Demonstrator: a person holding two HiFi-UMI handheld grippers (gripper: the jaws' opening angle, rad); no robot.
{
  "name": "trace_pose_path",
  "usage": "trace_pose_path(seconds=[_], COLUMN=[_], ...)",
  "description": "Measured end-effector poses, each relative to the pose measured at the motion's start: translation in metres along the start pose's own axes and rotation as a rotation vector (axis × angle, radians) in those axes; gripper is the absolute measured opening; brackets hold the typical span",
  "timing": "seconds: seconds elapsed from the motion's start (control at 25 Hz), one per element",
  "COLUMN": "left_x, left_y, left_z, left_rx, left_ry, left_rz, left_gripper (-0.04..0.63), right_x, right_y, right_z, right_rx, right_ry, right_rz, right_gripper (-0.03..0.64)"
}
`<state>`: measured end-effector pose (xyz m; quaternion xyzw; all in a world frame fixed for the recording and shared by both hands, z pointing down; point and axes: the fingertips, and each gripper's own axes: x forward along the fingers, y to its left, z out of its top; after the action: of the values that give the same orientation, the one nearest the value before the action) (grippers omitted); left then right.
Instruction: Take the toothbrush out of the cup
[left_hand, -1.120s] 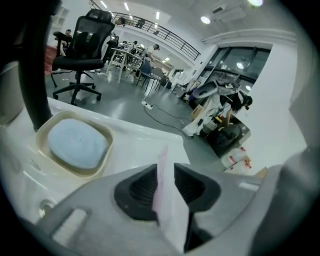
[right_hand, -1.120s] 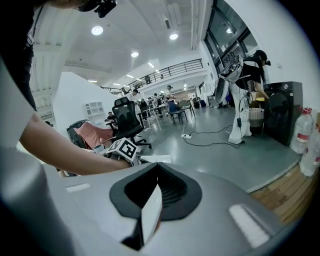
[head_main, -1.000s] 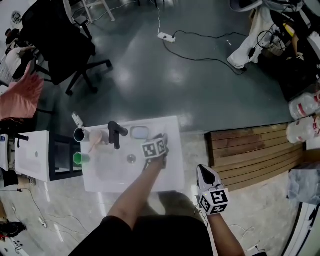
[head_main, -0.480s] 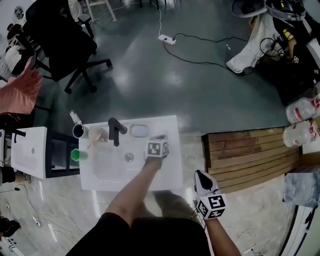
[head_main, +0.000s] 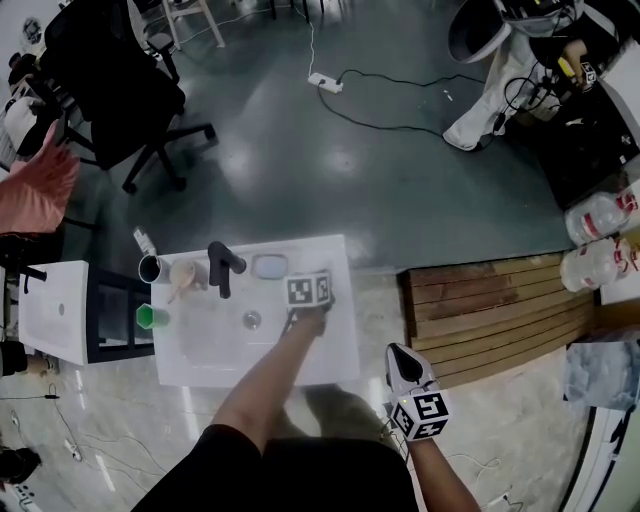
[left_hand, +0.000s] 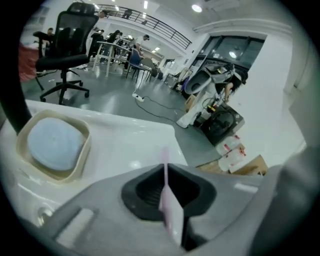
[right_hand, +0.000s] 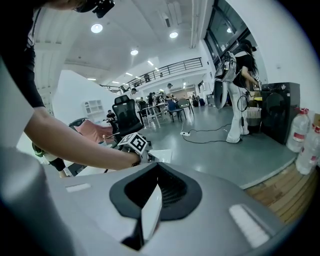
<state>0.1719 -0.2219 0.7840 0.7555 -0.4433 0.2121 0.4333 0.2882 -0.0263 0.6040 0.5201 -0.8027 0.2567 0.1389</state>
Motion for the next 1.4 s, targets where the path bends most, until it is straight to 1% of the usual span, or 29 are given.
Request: trace_pose_path(seconds=[0.08, 0.16, 0.32, 0.4, 0.44, 0.6, 0.72, 0.92, 1.2, 1.4], left_x=[0.001, 0.004, 0.008, 0.008, 0.008, 0.009, 0.010, 0.008, 0.003, 0.001], left_y=[0.003, 0.006, 0.013, 0.018, 0.019, 0.018, 0.017, 0.019, 0.018, 0.019], left_z=[0.006, 0.012, 0.019, 0.022, 0.023, 0.025, 0.025, 0.026, 0.025, 0.026], left_rx=[-0.061, -0.129, -0.292, -0.341, -0.349, -0.318, -0.312, -0.295, -0.208, -0.180], left_ry=[-0.022, -0.049, -0.097, -0.117, -0.122, -0.112, -0.104, -0.097, -0.083, -0.090], left_rz=[0.001, -0.015, -0.044, -0.040, -0.037, -0.038, -0.030, -0.013, 0.015, 0.024], left_gripper=[0.025, 0.025, 0.025, 0.025, 0.025, 0.025, 0.030, 0.067, 0.107, 0.150], right_x=[0.000, 0.001, 0.005, 0.007, 0.008, 0.012, 0.015, 0.020, 0.023, 0.024], right_y=[-0.003, -0.007, -0.012, -0.012, -0.012, -0.012, -0.009, -0.001, 0.004, 0.007], right_z=[0.000, -0.001, -0.002, -0.002, -0.002, 0.001, 0.003, 0.005, 0.009, 0.008], right_rx=[0.002, 0.002, 0.003, 0.004, 0.004, 0.004, 0.004, 0.002, -0.002, -0.003], right_ry=[0.002, 0.004, 0.009, 0.010, 0.009, 0.009, 0.011, 0.010, 0.008, 0.008], right_rz=[-0.004, -0.008, -0.012, -0.012, -0.011, -0.007, -0.002, 0.008, 0.011, 0.009], right_gripper=[0.003, 0.002, 0.002, 0.003, 0.003, 0.002, 0.003, 0.003, 0.003, 0.003])
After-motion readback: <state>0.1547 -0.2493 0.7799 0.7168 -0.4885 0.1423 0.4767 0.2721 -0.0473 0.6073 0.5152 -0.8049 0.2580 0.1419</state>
